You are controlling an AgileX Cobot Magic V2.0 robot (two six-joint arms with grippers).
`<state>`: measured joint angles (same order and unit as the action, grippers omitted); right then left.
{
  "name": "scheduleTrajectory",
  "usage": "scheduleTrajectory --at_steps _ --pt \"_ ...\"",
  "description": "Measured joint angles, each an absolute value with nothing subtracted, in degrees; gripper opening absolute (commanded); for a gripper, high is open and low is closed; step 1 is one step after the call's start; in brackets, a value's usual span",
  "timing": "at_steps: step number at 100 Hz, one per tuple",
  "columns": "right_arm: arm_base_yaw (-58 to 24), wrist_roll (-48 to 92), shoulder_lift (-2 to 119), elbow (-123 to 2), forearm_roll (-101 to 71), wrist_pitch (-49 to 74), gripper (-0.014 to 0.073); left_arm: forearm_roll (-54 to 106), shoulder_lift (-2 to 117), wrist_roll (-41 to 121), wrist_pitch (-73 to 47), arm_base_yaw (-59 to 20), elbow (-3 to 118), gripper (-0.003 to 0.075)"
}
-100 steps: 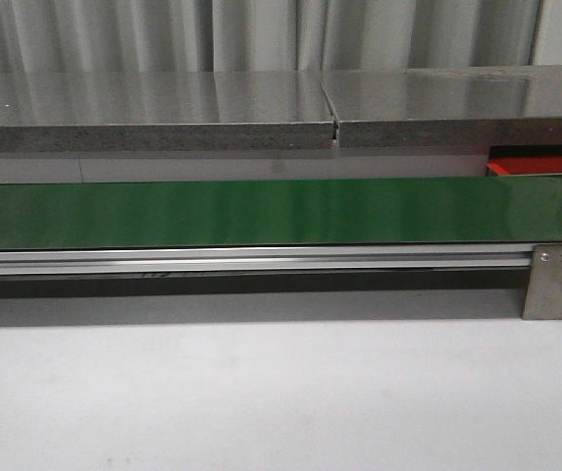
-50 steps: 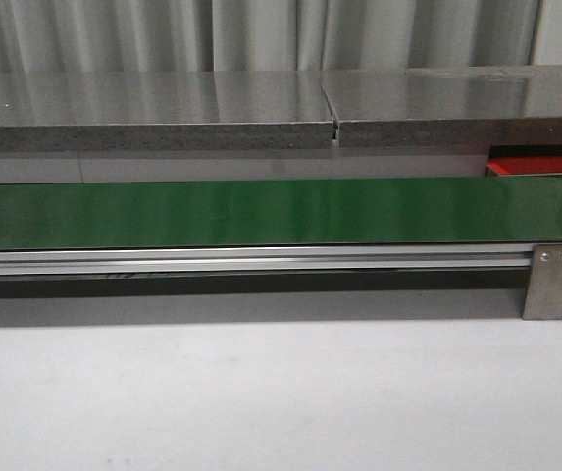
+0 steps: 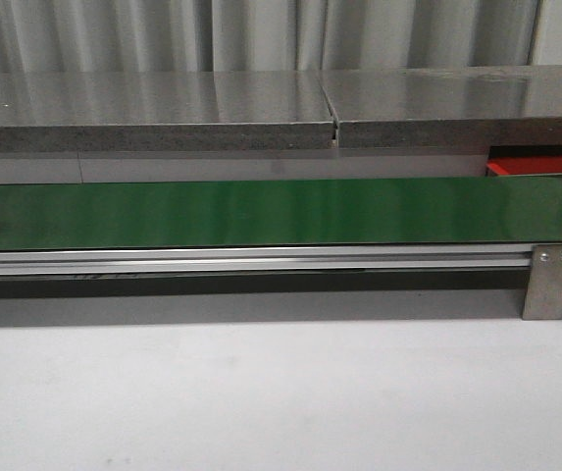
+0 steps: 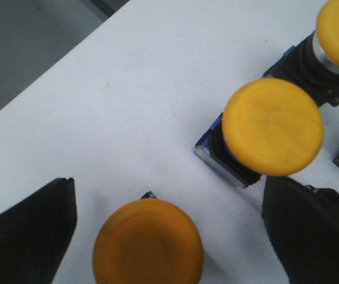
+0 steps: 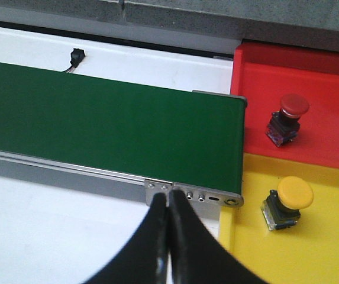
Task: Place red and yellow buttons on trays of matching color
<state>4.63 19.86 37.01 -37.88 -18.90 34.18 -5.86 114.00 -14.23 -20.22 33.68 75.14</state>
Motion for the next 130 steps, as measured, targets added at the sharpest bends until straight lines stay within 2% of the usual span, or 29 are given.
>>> scheduleTrajectory --at_steps 8,15,27,39,47,56,86,130 --pt "4.63 19.86 37.01 -37.88 -18.9 34.18 -0.0068 -5.96 114.79 -14.23 -20.88 33.68 75.67 0.0603" --pt "4.63 19.86 37.01 -37.88 -18.9 34.18 -0.0068 -5.96 115.05 -14.23 -21.04 33.68 75.79 0.0547" --pt "4.63 19.86 37.01 -37.88 -18.9 34.18 -0.0068 -5.96 115.05 -14.23 -21.08 33.68 75.79 0.0379" --pt "4.63 19.86 37.01 -37.88 -18.9 34.18 -0.0068 -5.96 115.05 -14.23 -21.17 33.68 75.79 0.0162" --pt "4.63 19.86 37.01 -37.88 -18.9 34.18 -0.0068 -5.96 115.05 -14.23 -21.69 33.68 75.82 0.0054" --pt "4.63 19.86 37.01 -37.88 -18.9 34.18 -0.0068 -5.96 114.93 -14.23 -22.7 33.68 75.92 -0.0017" --pt "4.63 19.86 37.01 -37.88 -18.9 34.18 -0.0068 -5.3 110.0 -14.23 -28.91 33.68 75.92 -0.0019" --pt "4.63 19.86 37.01 -37.88 -18.9 34.18 -0.0068 -3.8 92.09 -14.23 -29.74 31.82 73.12 -0.0019"
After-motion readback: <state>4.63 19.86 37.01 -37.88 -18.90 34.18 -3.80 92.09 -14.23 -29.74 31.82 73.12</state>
